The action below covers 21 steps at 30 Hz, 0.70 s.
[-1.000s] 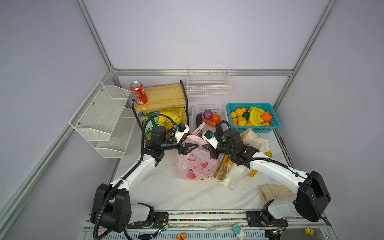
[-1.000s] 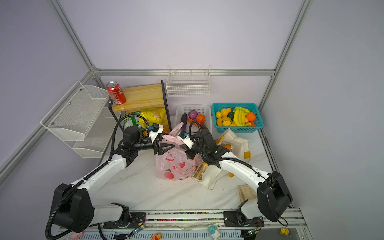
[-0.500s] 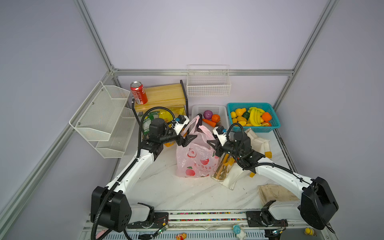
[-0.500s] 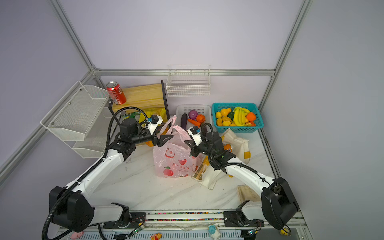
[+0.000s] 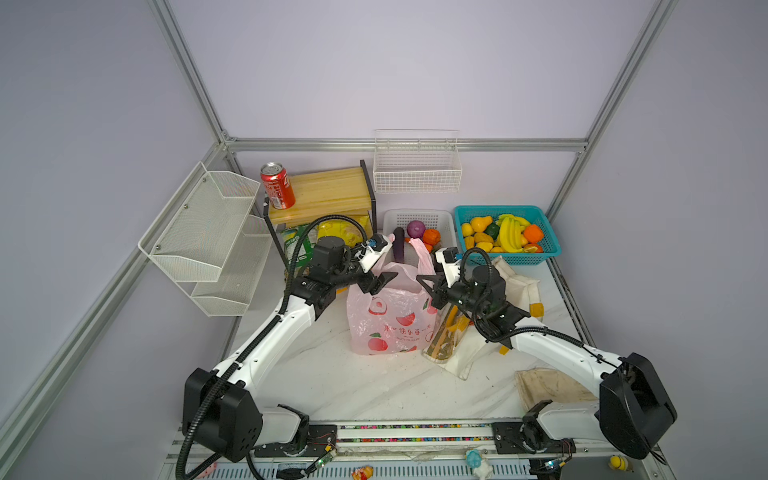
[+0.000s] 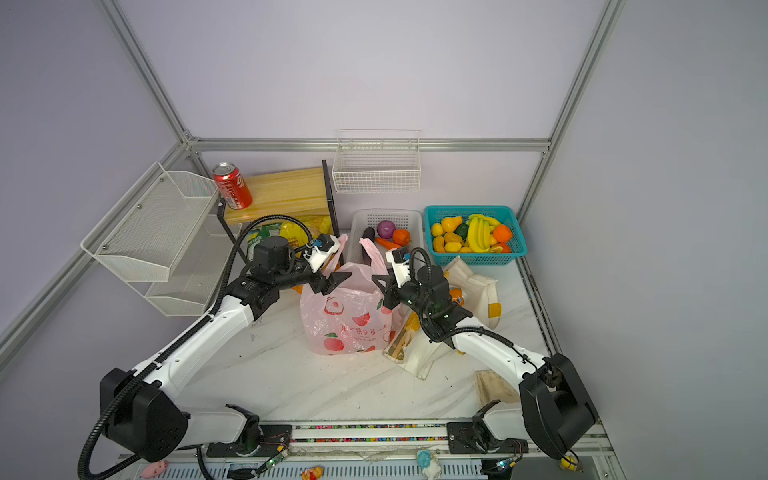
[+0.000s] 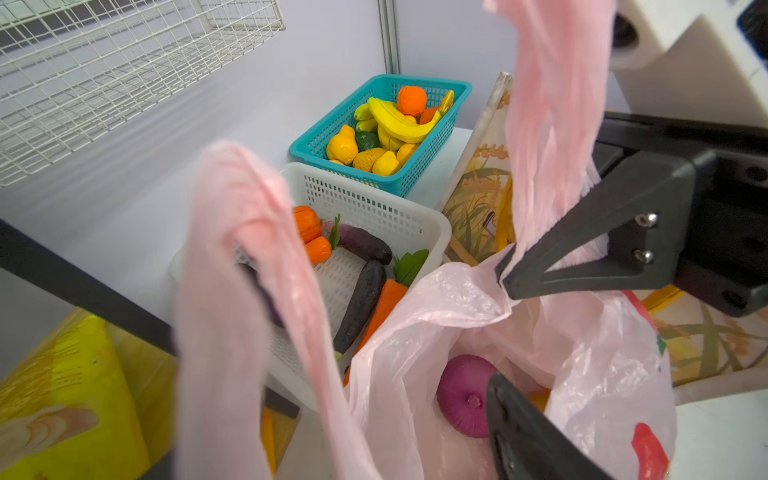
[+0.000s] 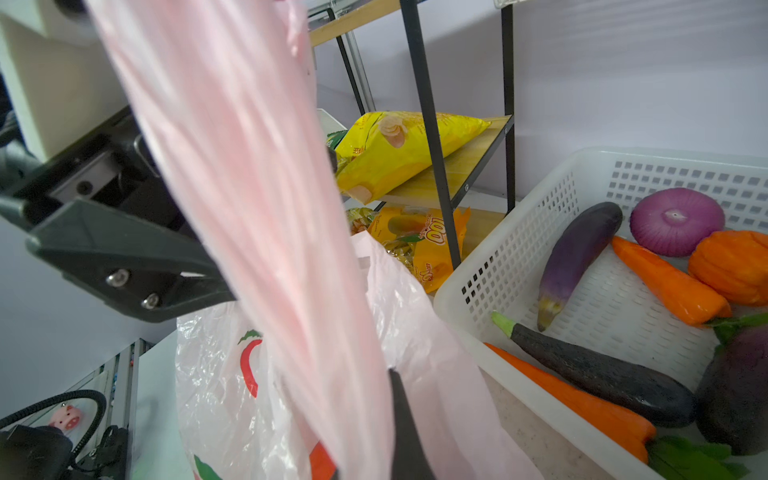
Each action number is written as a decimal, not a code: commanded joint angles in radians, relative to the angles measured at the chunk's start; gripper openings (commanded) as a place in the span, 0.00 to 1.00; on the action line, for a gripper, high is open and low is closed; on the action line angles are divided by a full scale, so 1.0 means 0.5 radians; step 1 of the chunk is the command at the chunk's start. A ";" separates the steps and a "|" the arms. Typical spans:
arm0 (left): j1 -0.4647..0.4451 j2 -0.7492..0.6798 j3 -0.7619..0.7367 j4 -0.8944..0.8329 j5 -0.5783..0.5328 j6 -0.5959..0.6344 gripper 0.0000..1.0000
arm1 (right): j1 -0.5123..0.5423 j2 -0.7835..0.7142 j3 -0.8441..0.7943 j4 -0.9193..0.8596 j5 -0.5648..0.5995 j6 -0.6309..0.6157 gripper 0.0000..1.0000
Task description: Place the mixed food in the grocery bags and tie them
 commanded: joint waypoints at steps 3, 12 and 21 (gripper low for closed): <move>-0.041 -0.115 0.035 -0.060 -0.380 0.136 0.70 | -0.030 0.022 0.024 0.089 0.020 0.114 0.00; -0.055 -0.268 -0.101 0.032 -0.419 0.120 0.75 | -0.064 0.060 0.042 0.089 -0.013 0.161 0.00; -0.018 -0.374 -0.225 0.037 -0.279 -0.027 0.85 | -0.073 0.066 0.051 0.081 -0.030 0.152 0.00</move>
